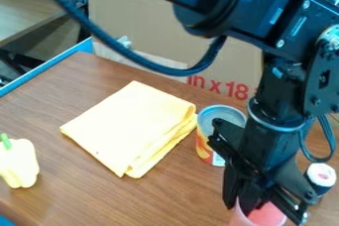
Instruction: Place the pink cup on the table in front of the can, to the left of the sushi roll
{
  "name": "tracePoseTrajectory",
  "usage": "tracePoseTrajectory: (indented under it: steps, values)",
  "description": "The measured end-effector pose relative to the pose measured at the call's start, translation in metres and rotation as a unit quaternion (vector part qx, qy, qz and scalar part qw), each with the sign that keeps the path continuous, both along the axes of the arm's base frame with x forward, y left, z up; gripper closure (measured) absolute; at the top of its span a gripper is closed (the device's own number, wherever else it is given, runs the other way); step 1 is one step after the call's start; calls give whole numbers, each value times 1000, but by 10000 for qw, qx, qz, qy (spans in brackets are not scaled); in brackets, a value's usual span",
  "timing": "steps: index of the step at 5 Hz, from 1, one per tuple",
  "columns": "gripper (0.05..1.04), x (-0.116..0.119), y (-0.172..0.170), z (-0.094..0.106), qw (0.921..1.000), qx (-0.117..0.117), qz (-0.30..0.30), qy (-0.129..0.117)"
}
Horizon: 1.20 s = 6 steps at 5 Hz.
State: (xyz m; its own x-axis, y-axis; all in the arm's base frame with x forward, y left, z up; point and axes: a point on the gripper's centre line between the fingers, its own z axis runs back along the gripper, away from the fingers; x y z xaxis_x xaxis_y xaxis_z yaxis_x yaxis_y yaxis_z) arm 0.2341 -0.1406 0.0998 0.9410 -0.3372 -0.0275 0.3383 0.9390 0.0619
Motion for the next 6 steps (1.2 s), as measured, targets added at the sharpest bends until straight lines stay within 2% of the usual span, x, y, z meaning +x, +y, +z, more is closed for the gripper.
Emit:
tracePoseTrajectory:
  steps: [3,4,5,6]
  values:
    - [972,51,18,-24,9998,-49,-150,119]
    - [972,60,24,-34,9998,-162,-96,106]
    - [972,69,24,-42,9997,-231,-5,-27]
    - [972,72,24,-48,9998,-180,67,-26]
